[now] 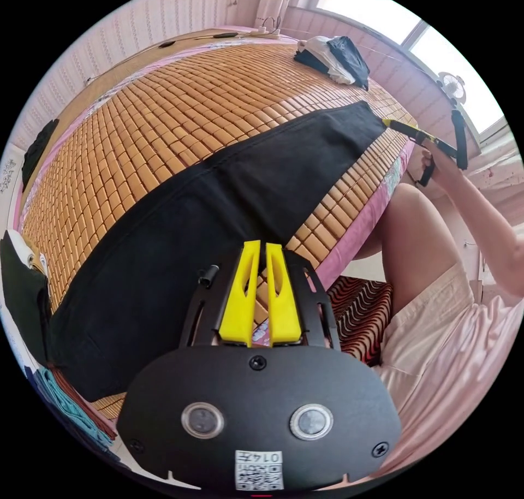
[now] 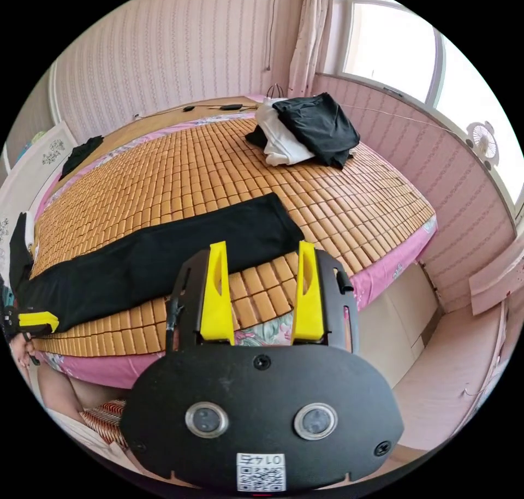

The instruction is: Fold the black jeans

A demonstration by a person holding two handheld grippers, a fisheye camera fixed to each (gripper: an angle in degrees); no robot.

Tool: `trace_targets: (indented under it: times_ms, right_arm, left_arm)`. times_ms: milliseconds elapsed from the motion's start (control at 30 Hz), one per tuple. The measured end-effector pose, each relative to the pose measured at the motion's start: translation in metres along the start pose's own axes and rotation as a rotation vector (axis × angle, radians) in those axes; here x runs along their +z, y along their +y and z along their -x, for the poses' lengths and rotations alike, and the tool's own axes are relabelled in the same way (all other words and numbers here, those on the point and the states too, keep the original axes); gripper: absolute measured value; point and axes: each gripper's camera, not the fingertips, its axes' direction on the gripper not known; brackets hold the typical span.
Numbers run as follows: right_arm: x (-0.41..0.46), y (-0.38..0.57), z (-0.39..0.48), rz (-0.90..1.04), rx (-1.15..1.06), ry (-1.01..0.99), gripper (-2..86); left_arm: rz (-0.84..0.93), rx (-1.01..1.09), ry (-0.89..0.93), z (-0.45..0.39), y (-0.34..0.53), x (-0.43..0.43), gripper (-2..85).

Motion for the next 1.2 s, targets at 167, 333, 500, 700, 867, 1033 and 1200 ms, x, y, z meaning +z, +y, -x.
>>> trace_targets:
  times_ms: [167,333,500,700,867,1033,1200]
  right_arm:
    - [0.053,0.023,-0.049,0.046,0.118,-0.051,15.9]
    - [0.088,0.04,-0.071,0.05,0.184,-0.088,11.6]
    - [0.112,0.045,-0.074,0.073,0.024,-0.106,5.5]
    - [0.125,0.047,-0.119,0.101,0.064,-0.255,2.9]
    - [0.102,0.048,-0.153,0.002,-0.01,-0.073,2.5]
    - [0.052,0.037,-0.201,-0.17,0.067,-0.101,2.5]
    - [-0.011,0.024,-0.177,-0.352,-0.067,-0.243,2.7]
  left_arm:
    - [0.022,-0.041,-0.073,0.002,0.008,-0.01,3.8]
    - [0.04,-0.135,-0.154,0.017,0.025,-0.02,2.6]
    - [0.101,-0.192,-0.315,0.034,0.043,-0.022,0.5]
    - [0.237,-0.13,-0.343,0.036,0.051,-0.003,-0.8]
    - [0.237,0.056,-0.3,0.004,0.047,0.006,-1.0]
    - [0.1,0.018,-0.09,-0.006,0.045,0.01,-0.9]
    - [0.041,0.057,0.012,-0.011,0.046,0.007,-0.7]
